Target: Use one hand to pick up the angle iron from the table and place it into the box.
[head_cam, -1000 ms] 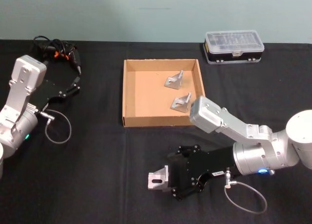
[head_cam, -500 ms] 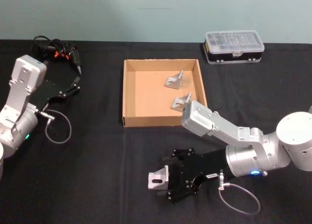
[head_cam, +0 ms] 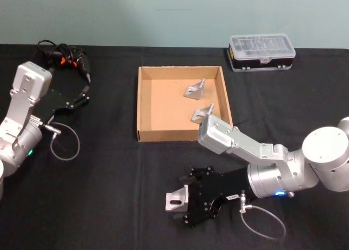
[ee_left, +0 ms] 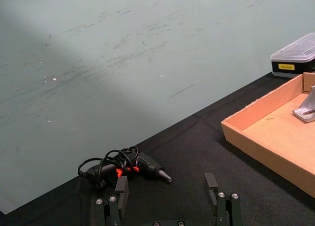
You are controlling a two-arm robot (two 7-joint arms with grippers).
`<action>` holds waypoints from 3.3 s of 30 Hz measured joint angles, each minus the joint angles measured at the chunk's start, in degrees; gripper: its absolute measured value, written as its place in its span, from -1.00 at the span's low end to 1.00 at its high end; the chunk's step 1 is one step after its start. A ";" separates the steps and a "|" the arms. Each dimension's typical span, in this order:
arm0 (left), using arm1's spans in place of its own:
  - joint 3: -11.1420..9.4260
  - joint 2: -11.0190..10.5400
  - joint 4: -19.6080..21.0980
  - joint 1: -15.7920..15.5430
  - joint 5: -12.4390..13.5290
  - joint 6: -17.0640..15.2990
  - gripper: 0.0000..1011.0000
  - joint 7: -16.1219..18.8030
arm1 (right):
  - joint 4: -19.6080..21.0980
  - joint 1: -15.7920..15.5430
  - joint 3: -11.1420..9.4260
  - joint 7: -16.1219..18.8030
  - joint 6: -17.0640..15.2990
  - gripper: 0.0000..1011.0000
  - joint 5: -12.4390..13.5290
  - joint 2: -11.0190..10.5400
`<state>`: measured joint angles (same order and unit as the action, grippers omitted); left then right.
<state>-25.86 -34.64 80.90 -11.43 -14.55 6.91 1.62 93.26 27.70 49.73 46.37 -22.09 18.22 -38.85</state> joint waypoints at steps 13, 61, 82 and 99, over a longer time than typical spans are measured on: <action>0.00 0.00 0.00 0.00 0.00 0.00 0.98 0.00 | -1.00 -0.18 0.00 -0.35 0.19 0.56 -0.67 0.71; 0.00 0.00 0.00 0.00 0.00 0.00 0.98 0.00 | -3.35 2.01 -12.22 -13.90 2.57 -0.07 7.76 5.55; 0.00 0.00 0.00 0.00 0.00 0.00 0.98 0.00 | -18.77 7.46 -8.80 -18.39 3.71 -0.07 -2.47 16.36; 0.00 0.00 -0.01 0.00 0.00 0.00 0.98 0.00 | -26.43 9.36 -7.64 -17.43 4.31 -0.07 -6.74 21.29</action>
<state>-25.86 -34.64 80.90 -11.43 -14.55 6.91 1.62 66.82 37.05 42.09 28.94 -17.77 11.48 -17.56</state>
